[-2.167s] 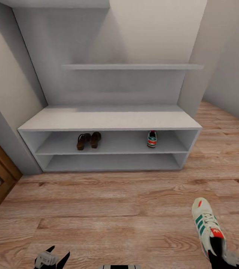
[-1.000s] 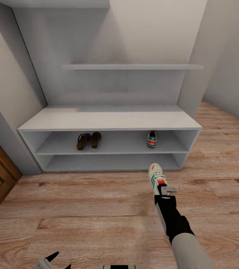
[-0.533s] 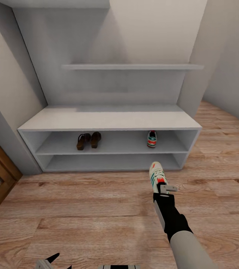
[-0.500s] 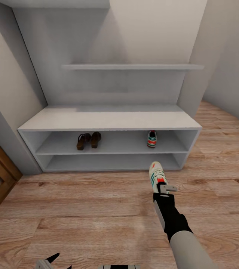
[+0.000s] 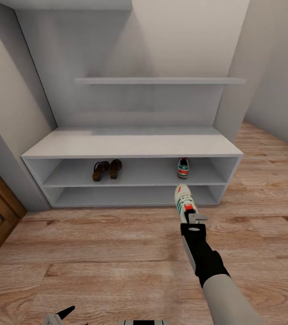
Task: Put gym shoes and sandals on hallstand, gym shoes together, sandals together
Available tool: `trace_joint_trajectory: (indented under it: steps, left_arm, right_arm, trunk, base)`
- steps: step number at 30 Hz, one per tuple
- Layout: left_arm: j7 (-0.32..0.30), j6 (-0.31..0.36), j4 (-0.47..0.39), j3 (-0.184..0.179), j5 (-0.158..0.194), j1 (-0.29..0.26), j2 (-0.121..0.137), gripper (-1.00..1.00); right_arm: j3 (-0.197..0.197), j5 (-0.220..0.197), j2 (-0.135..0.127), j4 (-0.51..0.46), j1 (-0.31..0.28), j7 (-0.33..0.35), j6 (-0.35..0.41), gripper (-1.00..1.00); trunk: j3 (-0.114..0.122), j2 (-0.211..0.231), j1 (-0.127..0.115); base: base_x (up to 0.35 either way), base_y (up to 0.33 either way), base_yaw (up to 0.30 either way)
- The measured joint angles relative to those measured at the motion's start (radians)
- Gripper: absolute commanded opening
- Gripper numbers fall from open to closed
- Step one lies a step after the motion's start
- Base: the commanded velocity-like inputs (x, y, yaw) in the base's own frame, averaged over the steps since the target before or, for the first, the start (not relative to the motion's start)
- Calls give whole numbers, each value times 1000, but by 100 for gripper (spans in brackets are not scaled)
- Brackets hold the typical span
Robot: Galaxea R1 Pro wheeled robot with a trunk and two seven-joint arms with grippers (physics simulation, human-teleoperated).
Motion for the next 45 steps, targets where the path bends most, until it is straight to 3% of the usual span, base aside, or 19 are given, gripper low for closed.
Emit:
trace_joint_trajectory:
  steps: [2,5,11,14,35,45]
  left_arm:
    - [-3,10,0,0,1,-5,0,100]
    - [-5,58,-3,-5,2,-12,0,100]
    - [-8,151,-5,-12,2,-41,-9,100]
    - [-8,162,-4,-13,1,-46,-10,100]
    - [-11,165,-5,-11,9,-49,-5,100]
    - [-11,167,-5,-11,9,-49,-4,100]
  right_arm:
    - [35,-9,0,0,-1,0,0,-100]
    - [54,-46,0,-2,-2,0,0,-100]
    - [64,-146,0,-10,-8,1,16,-100]
    - [64,-168,0,-11,-12,2,26,-100]
    - [56,-177,0,-11,-17,-2,29,-100]
    - [56,-178,0,-12,-80,-37,54,-100]
  trunk:
    - [0,0,0]
    - [0,0,0]
    - [0,0,0]
    - [0,0,0]
    - [0,0,0]
    - [0,0,0]
  base:
    - [0,0,0]
    - [0,0,0]
    - [0,0,0]
    - [12,0,0]
    - [261,61,0]
    - [20,0,0]
